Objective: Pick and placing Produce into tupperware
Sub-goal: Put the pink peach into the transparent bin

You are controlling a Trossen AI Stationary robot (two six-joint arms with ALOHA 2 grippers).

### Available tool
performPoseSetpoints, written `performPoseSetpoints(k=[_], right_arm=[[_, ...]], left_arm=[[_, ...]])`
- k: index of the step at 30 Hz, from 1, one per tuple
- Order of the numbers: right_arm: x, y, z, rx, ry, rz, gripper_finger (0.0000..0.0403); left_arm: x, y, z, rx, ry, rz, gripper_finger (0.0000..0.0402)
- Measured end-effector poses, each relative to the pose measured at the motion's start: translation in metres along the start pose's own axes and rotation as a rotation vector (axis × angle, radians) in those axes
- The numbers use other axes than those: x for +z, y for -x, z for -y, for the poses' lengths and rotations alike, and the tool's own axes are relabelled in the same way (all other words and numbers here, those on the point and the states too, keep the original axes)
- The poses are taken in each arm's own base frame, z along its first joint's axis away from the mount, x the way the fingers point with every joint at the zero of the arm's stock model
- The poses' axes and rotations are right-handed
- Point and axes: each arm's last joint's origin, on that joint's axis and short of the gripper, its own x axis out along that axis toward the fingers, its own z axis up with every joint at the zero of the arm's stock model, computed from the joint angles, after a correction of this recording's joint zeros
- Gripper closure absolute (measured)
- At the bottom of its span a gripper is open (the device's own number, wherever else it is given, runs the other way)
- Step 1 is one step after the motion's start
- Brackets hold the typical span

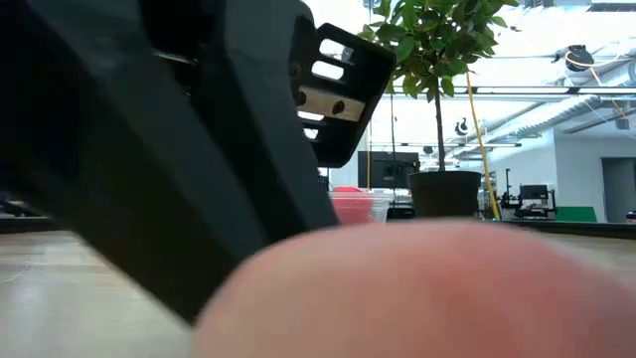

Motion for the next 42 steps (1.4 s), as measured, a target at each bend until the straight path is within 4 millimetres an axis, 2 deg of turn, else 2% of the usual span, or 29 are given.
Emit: performPoseSetpoints(k=[11, 19, 23, 29, 36, 42], right_arm=[[0.000, 0.000, 0.000, 0.000, 0.000, 0.000, 0.0128], [0.000, 0.000, 0.000, 0.000, 0.001, -0.002, 0.0128], [-0.003, 0.000, 0.000, 0.002, 0.014, -0.024, 0.0128], [-0.006, 0.000, -0.001, 0.005, 0.024, -0.052, 0.0128], [-0.004, 0.004, -0.003, 0.014, 0.029, -0.045, 0.0128], [0.004, 0.024, -0.008, 0.056, 0.098, -0.050, 0.0128]], left_arm=[[-0.002, 0.001, -0.003, 0.008, 0.023, -0.010, 0.0372], [-0.006, 0.002, -0.007, 0.011, 0.034, -0.037, 0.0399], [-0.009, 0.005, -0.011, 0.021, 0.048, -0.071, 0.0389], [0.001, 0.028, -0.019, 0.115, 0.072, -0.166, 0.0367], [0.013, 0.055, -0.013, 0.153, 0.112, -0.272, 0.0356], [0.006, 0.070, -0.008, 0.212, 0.274, -0.438, 0.0355]])
